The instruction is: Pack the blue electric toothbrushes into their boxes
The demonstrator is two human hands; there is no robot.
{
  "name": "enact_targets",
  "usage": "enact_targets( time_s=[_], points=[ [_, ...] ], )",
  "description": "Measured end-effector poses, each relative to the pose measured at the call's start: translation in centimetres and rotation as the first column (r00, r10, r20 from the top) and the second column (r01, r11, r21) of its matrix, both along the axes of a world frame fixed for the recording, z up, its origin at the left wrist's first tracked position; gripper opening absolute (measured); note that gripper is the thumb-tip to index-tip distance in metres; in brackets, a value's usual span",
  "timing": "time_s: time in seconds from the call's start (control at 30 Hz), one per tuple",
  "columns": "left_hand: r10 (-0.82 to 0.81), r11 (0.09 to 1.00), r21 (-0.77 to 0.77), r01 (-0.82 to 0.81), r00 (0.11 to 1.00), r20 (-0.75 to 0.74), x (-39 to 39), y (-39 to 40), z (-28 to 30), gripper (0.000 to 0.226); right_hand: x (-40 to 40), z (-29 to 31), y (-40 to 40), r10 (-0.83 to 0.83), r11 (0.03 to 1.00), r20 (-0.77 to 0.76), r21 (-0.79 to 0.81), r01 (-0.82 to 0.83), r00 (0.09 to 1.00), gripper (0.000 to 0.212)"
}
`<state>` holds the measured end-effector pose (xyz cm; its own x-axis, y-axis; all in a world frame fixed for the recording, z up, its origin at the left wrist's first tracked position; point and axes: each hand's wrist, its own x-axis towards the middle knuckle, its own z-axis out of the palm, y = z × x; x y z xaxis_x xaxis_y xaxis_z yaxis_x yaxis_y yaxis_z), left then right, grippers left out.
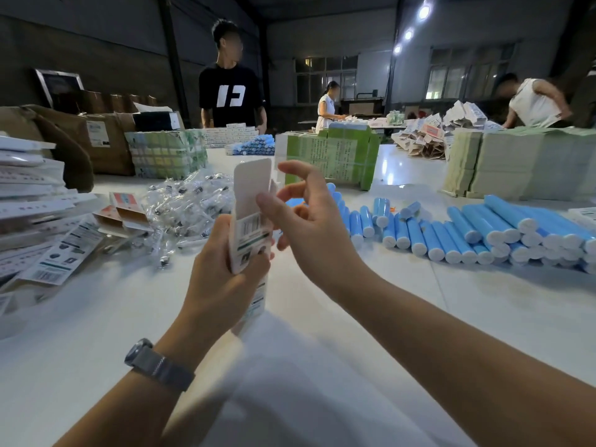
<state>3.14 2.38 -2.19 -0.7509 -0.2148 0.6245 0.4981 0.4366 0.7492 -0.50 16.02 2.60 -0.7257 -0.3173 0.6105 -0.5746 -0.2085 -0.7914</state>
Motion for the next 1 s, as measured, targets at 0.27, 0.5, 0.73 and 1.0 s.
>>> enact_targets(
  time_s=[0.27,0.5,0.73,1.0],
  points=[
    [0.447,0.883,0.15,-0.444,0.894,0.018,-0.9,-2.6,0.3,0.027,-4.5,-3.2,-3.1,-0.097,0.85,-0.083,0.511,0.126,0.992,0.02],
    [0.558,0.759,0.377,-0.53,0.829,0.044,-1.7,-4.0,0.2,0.033,-10.7,-4.4,-11.7,-0.046,0.461,-0.347,0.825,0.328,0.937,0.048],
    [0.547,0.784,0.353,-0.511,0.837,-0.003,-2.1,-4.1,-0.3,0.038,-12.8,-6.5,-17.7,0.006,0.274,-0.52,0.822,0.499,0.854,0.028],
    [0.469,0.868,0.218,-0.445,0.88,-0.072,-2.1,-3.2,-0.6,0.034,-12.2,-3.1,-13.7,-0.19,0.593,-0.286,0.729,0.342,0.939,0.012]
  ],
)
